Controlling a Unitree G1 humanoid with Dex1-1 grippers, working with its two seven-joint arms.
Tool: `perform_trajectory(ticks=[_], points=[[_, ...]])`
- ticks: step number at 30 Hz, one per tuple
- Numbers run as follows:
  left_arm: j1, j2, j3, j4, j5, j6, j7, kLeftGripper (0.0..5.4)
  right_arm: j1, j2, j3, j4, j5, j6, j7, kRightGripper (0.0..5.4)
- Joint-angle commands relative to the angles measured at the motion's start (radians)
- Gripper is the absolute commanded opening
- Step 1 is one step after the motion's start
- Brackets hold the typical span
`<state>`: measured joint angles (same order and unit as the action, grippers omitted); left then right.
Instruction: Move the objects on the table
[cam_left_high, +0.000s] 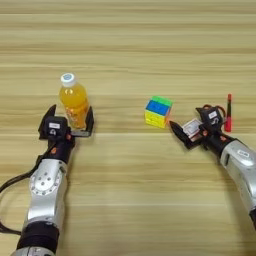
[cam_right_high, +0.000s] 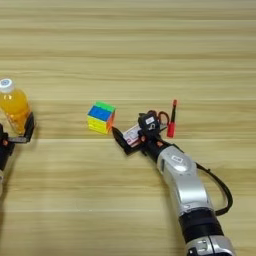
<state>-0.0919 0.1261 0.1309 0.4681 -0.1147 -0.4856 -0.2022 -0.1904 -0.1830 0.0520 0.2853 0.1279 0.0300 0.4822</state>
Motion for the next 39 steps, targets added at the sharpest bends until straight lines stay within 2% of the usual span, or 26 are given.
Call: perform_trajectory(ticks=[1,6,20,26,39], points=[[0.001,-0.005,-0.010,-0.028,0.003,0.021,0.001,5.40,-0.009,0.000,-0.004,-0.001,0.000,-0.002,-0.005,5.38],[-0.002,-0.005,-0.015,-0.052,0.004,0.029,0.000,5.40,-0.009,0.001,-0.003,0.002,-0.001,0.000,-0.005,5.38],[-0.073,-0.003,-0.009,-0.035,0.002,0.051,0.018,5.40,-0.020,0.008,-0.003,0.026,-0.003,-0.009,-0.007,5.38],[-0.113,-0.010,-0.004,-0.017,-0.008,0.064,0.028,5.40,-0.022,0.010,-0.002,0.030,-0.004,-0.011,-0.007,5.38],[-0.157,-0.011,0.011,0.047,-0.011,0.056,0.031,5.40,-0.021,0.011,-0.003,0.031,-0.004,-0.015,-0.006,5.38]])
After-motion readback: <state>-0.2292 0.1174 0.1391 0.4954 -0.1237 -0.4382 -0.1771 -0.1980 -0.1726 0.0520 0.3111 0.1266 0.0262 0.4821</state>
